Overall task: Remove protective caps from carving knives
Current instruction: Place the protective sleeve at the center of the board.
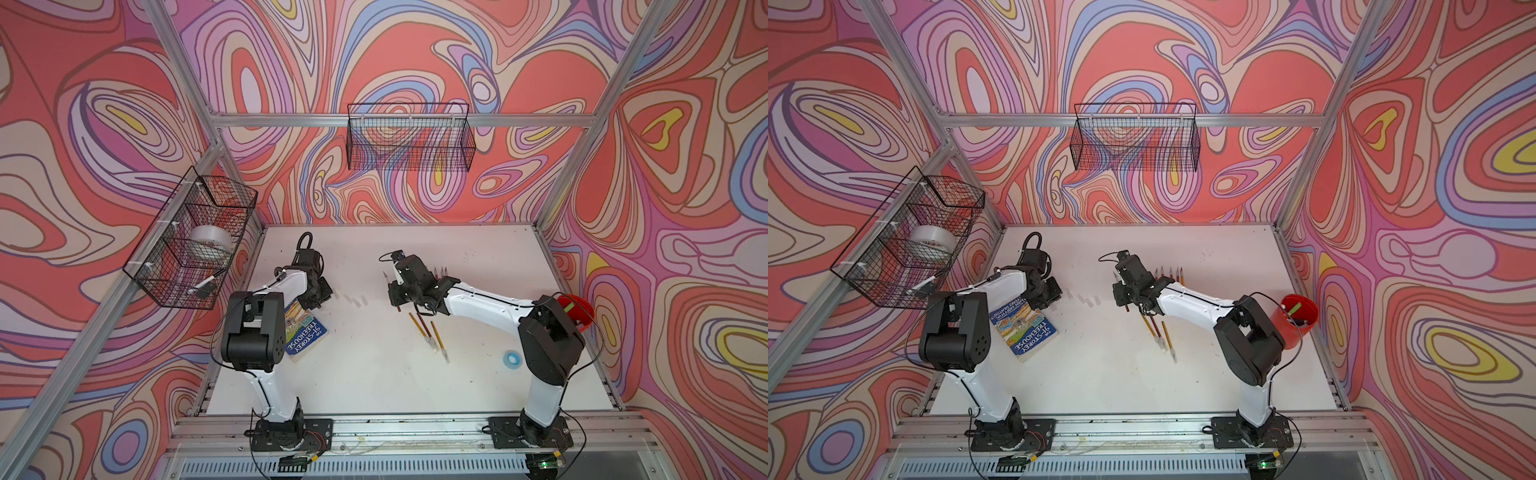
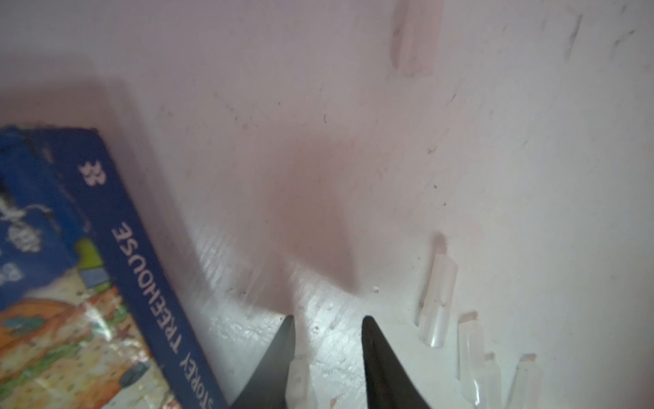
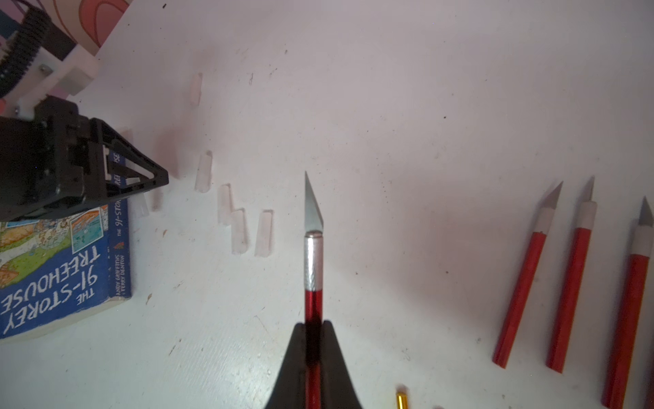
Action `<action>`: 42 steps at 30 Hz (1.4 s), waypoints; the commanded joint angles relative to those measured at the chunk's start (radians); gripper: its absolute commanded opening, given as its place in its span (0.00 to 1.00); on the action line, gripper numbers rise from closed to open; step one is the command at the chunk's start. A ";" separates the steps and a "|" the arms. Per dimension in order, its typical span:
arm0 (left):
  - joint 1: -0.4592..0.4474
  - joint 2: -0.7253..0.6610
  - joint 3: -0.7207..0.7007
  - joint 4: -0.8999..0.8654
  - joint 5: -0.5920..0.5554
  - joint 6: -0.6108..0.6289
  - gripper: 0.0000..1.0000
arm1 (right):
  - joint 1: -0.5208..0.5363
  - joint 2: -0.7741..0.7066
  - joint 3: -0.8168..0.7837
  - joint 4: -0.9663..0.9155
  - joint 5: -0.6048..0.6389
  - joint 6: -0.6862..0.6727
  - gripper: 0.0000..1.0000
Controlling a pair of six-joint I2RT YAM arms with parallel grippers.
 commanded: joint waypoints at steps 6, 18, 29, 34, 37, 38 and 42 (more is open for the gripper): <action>-0.004 0.024 0.019 -0.016 -0.029 0.014 0.48 | -0.078 0.102 0.069 -0.028 0.010 0.028 0.00; -0.008 0.024 0.024 -0.014 -0.054 0.020 0.53 | -0.124 0.171 0.138 -0.039 0.008 0.046 0.00; -0.022 0.036 0.065 0.001 -0.022 -0.002 0.74 | -0.137 0.193 0.147 -0.046 0.007 0.044 0.00; -0.037 0.028 0.097 -0.016 -0.043 -0.005 0.77 | -0.148 0.209 0.151 -0.048 0.009 0.044 0.00; -0.039 0.028 0.100 -0.015 -0.047 -0.009 0.78 | -0.157 0.220 0.157 -0.048 0.007 0.045 0.00; -0.039 0.027 0.098 -0.013 -0.046 -0.008 0.78 | -0.159 0.221 0.161 -0.047 0.007 0.044 0.00; -0.042 0.009 0.089 -0.014 -0.043 -0.011 0.79 | -0.179 0.248 0.193 -0.062 0.007 0.047 0.00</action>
